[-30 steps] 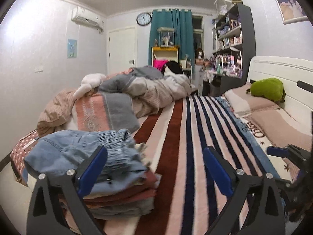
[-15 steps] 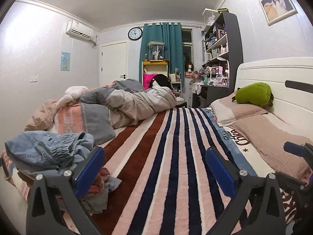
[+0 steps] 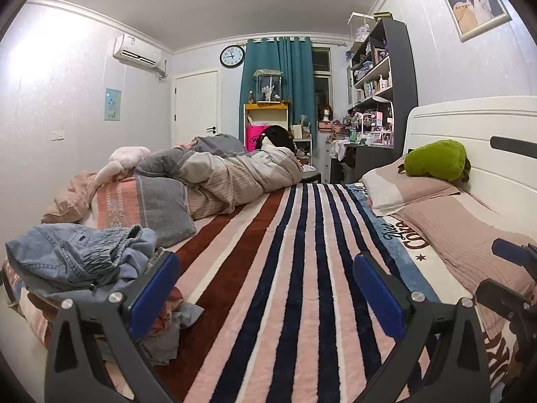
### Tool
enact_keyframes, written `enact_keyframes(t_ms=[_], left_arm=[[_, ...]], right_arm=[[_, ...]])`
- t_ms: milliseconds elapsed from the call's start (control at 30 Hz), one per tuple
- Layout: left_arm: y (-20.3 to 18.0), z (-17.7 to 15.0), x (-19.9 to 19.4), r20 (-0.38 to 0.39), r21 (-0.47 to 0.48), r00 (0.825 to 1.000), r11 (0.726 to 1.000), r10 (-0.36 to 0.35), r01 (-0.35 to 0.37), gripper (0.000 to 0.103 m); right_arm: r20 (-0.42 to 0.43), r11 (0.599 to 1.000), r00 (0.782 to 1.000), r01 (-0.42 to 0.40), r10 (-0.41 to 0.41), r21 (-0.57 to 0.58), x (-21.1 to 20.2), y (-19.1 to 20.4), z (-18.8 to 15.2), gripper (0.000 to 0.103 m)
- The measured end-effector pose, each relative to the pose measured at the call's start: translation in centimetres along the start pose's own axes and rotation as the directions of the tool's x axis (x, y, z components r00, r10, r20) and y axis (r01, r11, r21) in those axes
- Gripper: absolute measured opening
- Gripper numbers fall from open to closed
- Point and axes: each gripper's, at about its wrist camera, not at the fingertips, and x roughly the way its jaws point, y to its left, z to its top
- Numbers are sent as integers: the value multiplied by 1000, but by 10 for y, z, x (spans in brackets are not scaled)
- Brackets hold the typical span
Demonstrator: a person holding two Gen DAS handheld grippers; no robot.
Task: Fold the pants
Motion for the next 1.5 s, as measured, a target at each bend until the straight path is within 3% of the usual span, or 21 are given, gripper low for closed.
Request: enact_keyframes(t_ms=[1500], left_arm=[[-5,2,-5,10,-10,1000,1000,-22,22,102]], right_arm=[[2,999,1000,16,-16,35,-10,-13,0,102]])
